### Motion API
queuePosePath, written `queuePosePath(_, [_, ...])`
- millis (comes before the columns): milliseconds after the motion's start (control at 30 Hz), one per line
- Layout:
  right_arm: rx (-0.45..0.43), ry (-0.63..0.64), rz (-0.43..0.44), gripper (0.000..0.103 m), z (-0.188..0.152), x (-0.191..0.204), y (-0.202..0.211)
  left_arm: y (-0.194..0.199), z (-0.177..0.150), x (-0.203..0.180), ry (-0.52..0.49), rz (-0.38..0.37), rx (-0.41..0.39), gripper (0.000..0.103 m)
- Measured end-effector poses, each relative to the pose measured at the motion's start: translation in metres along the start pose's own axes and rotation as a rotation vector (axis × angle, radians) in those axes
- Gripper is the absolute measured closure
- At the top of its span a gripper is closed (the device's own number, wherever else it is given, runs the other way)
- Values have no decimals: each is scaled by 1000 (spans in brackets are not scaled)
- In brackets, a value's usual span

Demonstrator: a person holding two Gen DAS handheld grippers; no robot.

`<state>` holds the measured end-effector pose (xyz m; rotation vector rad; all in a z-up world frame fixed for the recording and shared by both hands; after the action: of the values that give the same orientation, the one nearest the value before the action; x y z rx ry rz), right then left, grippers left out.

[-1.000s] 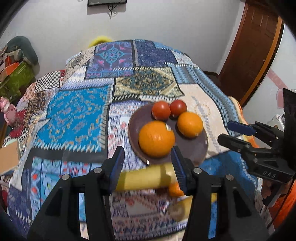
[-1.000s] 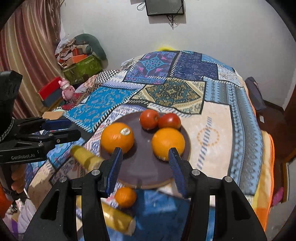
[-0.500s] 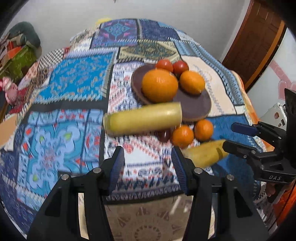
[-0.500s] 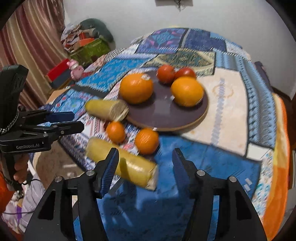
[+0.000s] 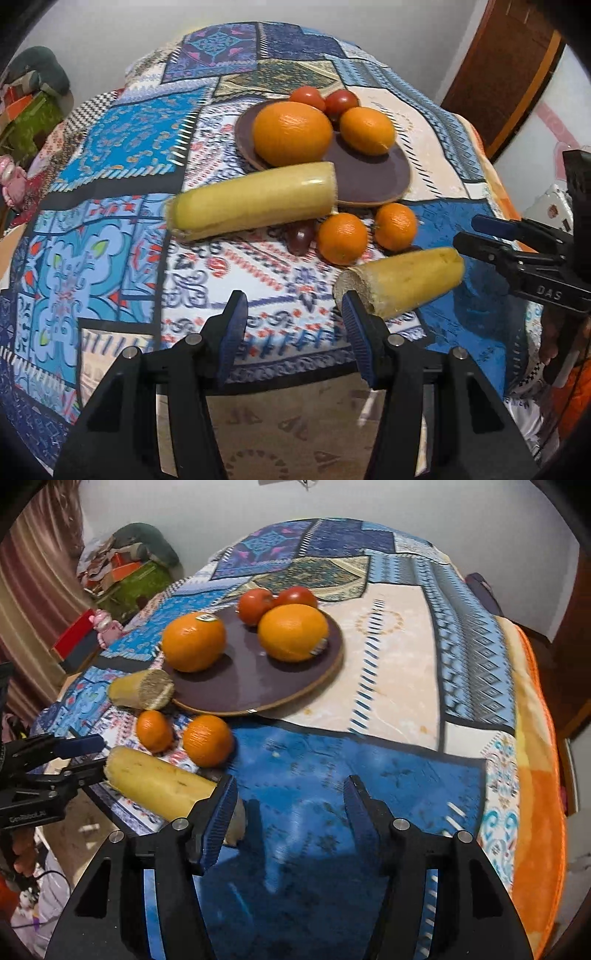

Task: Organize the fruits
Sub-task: 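Grasp the yellow cylinder with the right tool and lift it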

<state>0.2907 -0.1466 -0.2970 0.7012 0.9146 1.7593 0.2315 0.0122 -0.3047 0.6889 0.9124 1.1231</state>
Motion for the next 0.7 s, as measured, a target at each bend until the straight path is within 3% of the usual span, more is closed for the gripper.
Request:
queuePosePath(167, [12, -9, -8, 47, -14, -13, 13, -1, -3, -18, -45, 5, 2, 50])
queuePosePath(467, [50, 8, -26, 43, -32, -22, 21, -15, -5, -51, -58, -63, 25, 50])
queuePosePath(600, [49, 9, -38, 43, -28, -19, 11, -22, -6, -73, -72, -127, 44, 50])
queuePosePath(700, [21, -22, -47, 43, -14, -23, 6, -23, -2, -84, -111, -103, 19, 50])
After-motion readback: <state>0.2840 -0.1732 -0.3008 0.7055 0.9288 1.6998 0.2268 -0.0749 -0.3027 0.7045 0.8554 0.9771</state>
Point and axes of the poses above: each gripper's, at about its wrist camera, not at the fingertips, and y roughly against the way its jaws point, x to its left, z to its top, the point moved 10 cm from there along -y, roughly the way its jaws point, and after that the axes turned 8 degrees about -z, right-handed, at the moved point
